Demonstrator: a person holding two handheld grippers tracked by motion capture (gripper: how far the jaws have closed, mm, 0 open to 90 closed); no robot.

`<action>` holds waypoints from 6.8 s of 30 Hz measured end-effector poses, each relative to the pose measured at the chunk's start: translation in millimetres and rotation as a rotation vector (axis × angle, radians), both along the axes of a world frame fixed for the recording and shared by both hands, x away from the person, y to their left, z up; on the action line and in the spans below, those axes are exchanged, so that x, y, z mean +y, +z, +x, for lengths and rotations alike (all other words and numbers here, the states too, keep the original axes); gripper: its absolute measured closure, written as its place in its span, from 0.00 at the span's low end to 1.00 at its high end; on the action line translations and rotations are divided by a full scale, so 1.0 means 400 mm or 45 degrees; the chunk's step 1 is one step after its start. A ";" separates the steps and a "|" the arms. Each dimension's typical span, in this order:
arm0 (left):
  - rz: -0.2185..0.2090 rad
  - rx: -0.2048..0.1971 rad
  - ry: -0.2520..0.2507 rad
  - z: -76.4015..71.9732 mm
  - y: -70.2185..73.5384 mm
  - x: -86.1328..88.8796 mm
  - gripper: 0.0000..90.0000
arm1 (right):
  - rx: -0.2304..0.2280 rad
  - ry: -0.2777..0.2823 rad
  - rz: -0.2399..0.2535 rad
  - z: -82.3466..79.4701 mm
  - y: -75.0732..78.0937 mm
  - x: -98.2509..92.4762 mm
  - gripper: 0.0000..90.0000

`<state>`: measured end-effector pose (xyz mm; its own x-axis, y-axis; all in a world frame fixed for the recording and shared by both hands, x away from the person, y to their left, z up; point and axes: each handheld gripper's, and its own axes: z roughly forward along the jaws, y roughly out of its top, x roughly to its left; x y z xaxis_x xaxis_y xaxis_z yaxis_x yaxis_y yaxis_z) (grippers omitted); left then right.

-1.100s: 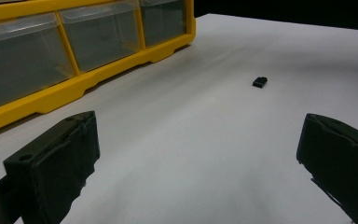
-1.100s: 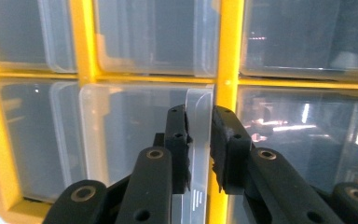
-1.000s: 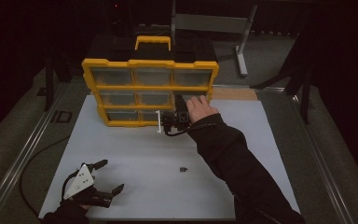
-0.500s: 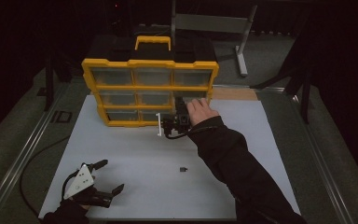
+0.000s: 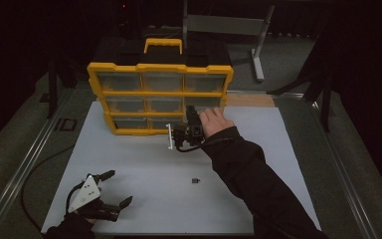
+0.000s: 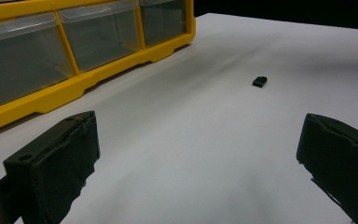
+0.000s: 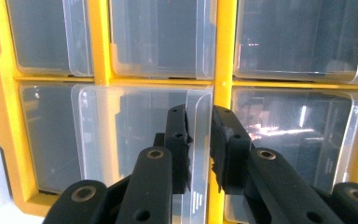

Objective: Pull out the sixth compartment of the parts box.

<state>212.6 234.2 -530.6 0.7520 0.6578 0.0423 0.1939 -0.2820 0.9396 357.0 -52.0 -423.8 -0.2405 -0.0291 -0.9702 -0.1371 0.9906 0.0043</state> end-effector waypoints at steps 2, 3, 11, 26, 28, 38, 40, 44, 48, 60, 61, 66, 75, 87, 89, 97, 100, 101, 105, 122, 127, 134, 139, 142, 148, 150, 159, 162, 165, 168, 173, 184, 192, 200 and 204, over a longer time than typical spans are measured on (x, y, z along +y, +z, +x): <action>0.000 0.000 0.000 0.000 0.000 0.000 0.00 | 0.002 0.015 0.006 -0.005 -0.004 -0.003 0.86; 0.000 0.000 0.000 0.000 0.000 0.000 0.00 | 0.000 0.008 -0.003 -0.009 -0.006 -0.003 0.86; -0.001 -0.001 0.002 -0.001 0.000 0.000 0.00 | -0.030 0.022 -0.013 -0.024 -0.018 -0.006 0.86; 0.002 -0.002 0.004 -0.001 0.000 -0.001 0.00 | -0.013 0.053 -0.001 -0.060 -0.013 -0.019 0.86; 0.002 -0.002 0.005 -0.001 0.000 -0.001 0.00 | -0.011 0.062 0.000 -0.065 -0.013 -0.021 0.86; 0.004 -0.004 0.005 -0.001 0.001 -0.001 0.00 | -0.021 0.072 0.006 -0.086 -0.017 -0.031 0.86; 0.003 -0.003 0.005 -0.001 0.000 -0.001 0.00 | -0.019 0.068 -0.001 -0.090 -0.017 -0.031 0.86; 0.002 -0.003 0.005 -0.001 0.000 -0.002 0.00 | -0.018 0.095 0.003 -0.104 -0.013 -0.028 0.86; 0.002 -0.002 0.005 -0.002 0.001 -0.002 0.00 | -0.023 0.108 0.016 -0.115 -0.017 -0.025 0.86; 0.003 -0.001 0.005 -0.001 0.000 -0.001 0.00 | -0.014 0.117 -0.006 -0.125 -0.019 -0.036 0.86; 0.004 -0.002 0.005 -0.001 0.000 -0.002 0.00 | -0.015 0.116 -0.003 -0.125 -0.019 -0.037 0.86; 0.006 -0.001 0.005 -0.001 0.000 -0.002 0.00 | -0.003 0.111 0.010 -0.124 -0.019 -0.037 0.85; 0.004 0.002 0.006 0.000 0.000 -0.002 0.00 | 0.010 0.110 0.019 -0.122 -0.016 -0.037 0.85; 0.004 0.000 0.007 -0.001 0.000 -0.001 0.00 | 0.049 0.111 0.036 -0.117 -0.010 -0.037 0.77; 0.000 -0.002 0.007 -0.001 0.000 -0.001 0.00 | 0.064 0.114 0.054 -0.116 -0.006 -0.037 0.66; -0.002 -0.001 0.009 -0.001 0.000 -0.002 0.00 | 0.155 0.081 0.153 -0.109 0.014 -0.047 0.40; 0.002 0.000 0.008 -0.001 0.000 -0.002 0.00 | 0.176 0.054 0.190 -0.103 0.016 -0.055 0.29; 0.004 0.000 0.008 -0.001 0.000 -0.003 0.00 | 0.184 0.044 0.214 -0.102 0.015 -0.056 0.26; 0.003 0.003 0.009 -0.001 0.000 -0.002 0.00 | 0.230 0.027 0.292 -0.092 0.024 -0.067 0.18; 0.007 0.004 0.008 -0.001 -0.001 -0.002 0.00 | 0.470 -0.002 0.789 -0.075 0.090 -0.137 0.09; 0.008 0.005 0.008 -0.001 -0.001 -0.003 0.00 | 0.590 0.001 0.988 -0.058 0.103 -0.182 0.09; 0.011 0.007 0.007 0.000 -0.001 -0.003 0.00 | 0.680 0.008 1.195 -0.044 0.109 -0.233 0.09; 0.010 0.007 0.008 -0.001 -0.001 -0.003 0.00 | 0.739 0.025 1.328 -0.038 0.105 -0.269 0.09; 0.010 0.007 0.008 0.001 -0.002 -0.003 0.00 | 0.748 0.045 1.377 -0.042 0.097 -0.292 0.09; 0.010 0.007 0.009 0.000 -0.002 -0.003 0.00 | 0.769 0.061 1.467 -0.048 0.081 -0.326 0.09; 0.010 0.009 0.010 0.001 -0.002 -0.003 0.00 | 0.762 0.066 1.470 -0.050 0.077 -0.331 0.09; 0.011 0.008 0.009 0.001 -0.002 -0.003 0.00 | 0.751 0.037 1.461 -0.067 0.045 -0.367 0.09; 0.010 0.010 0.010 0.001 -0.002 -0.003 0.00 | 0.761 0.042 1.462 -0.072 0.035 -0.375 0.09; 0.010 0.011 0.010 0.001 -0.003 -0.003 0.00 | 0.776 0.038 1.469 -0.079 0.018 -0.388 0.09; 0.013 0.009 0.010 0.002 -0.003 -0.003 0.00 | 0.792 0.045 1.472 -0.086 0.001 -0.402 0.09; 0.013 0.010 0.012 0.002 -0.003 -0.003 0.00 | 0.800 0.030 1.459 -0.097 -0.029 -0.417 0.09; 0.013 0.011 0.013 0.001 -0.003 -0.003 0.00 | 0.871 0.026 1.493 -0.128 -0.111 -0.460 0.09; 0.014 0.011 0.013 0.002 -0.003 -0.003 0.00 | 0.927 0.015 1.517 -0.151 -0.158 -0.484 0.09; 0.014 0.010 0.010 0.002 -0.003 -0.003 0.00 | 0.950 -0.004 1.528 -0.169 -0.181 -0.512 0.09; 0.014 0.009 0.011 0.002 -0.002 -0.002 0.00 | 0.941 -0.023 1.538 -0.176 -0.187 -0.525 0.09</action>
